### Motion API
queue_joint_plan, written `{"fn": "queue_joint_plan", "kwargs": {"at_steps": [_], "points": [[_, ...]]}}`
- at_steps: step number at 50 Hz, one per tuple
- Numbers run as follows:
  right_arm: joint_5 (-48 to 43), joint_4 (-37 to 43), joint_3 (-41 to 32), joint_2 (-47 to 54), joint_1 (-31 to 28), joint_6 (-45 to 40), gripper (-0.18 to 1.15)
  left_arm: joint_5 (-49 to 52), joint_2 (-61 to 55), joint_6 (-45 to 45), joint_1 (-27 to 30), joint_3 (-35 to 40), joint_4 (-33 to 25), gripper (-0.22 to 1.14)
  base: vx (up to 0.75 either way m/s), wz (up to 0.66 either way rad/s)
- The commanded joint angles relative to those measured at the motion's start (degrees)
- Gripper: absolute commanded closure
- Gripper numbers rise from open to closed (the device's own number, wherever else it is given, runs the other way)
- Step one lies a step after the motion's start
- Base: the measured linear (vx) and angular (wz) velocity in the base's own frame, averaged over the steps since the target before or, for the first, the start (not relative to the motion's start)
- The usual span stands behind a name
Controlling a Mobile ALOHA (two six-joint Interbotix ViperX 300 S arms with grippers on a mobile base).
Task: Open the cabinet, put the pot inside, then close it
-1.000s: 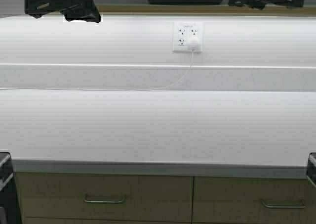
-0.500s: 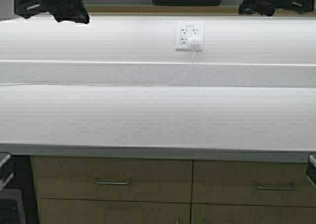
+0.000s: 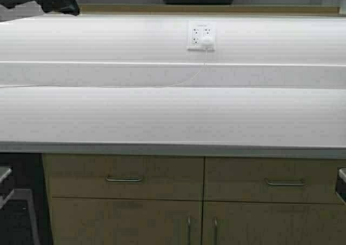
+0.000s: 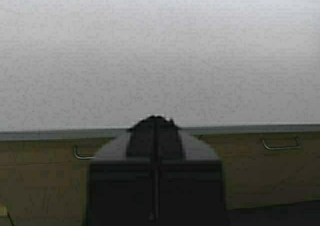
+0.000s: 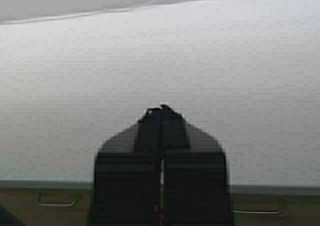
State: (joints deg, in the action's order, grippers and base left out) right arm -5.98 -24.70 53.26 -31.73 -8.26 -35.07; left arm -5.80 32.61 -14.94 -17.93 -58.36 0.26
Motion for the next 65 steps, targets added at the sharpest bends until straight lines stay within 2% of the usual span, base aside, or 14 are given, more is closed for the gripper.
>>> {"fn": "queue_joint_plan", "kwargs": {"at_steps": [1,8,18,24,31,40,52,65], "points": [[1.6,-0.8,-4.6,-3.0,6.4,0.2,0.87,1.6,3.7,1.3,6.7,4.2,0.2,0.85,-0.19,-0.03],[2.7,-5.2,-9.2,-5.2,14.4,0.3,0.87,4.7,5.8,2.5,14.4,10.2,0.3,0.85,-0.15,-0.02],[2.9,-15.0,-17.2,-5.0,27.1,0.1,0.87,9.8,4.3,5.4,26.5,22.6,2.6,0.86,-0.11,-0.03],[2.9,-15.9,-21.4,-4.3,34.3,-0.2,0.87,10.4,0.3,5.9,29.8,30.1,3.3,0.86,-0.09,0.0],[2.9,-15.5,-26.6,1.0,41.3,-2.5,0.87,10.8,-5.6,5.8,30.7,37.0,3.3,0.86,-0.08,0.01],[2.4,-15.0,-35.2,12.4,42.3,-2.3,0.88,10.9,-13.6,4.7,30.6,43.2,1.8,0.86,-0.05,-0.01],[1.8,-14.9,-44.6,24.4,38.8,-2.3,0.88,10.9,-19.5,4.1,28.7,45.2,-0.3,0.86,-0.02,-0.01],[2.1,-14.9,-44.7,26.6,33.0,-2.2,0.88,10.9,-21.6,4.1,23.7,45.1,-0.2,0.86,0.0,0.0]]}}
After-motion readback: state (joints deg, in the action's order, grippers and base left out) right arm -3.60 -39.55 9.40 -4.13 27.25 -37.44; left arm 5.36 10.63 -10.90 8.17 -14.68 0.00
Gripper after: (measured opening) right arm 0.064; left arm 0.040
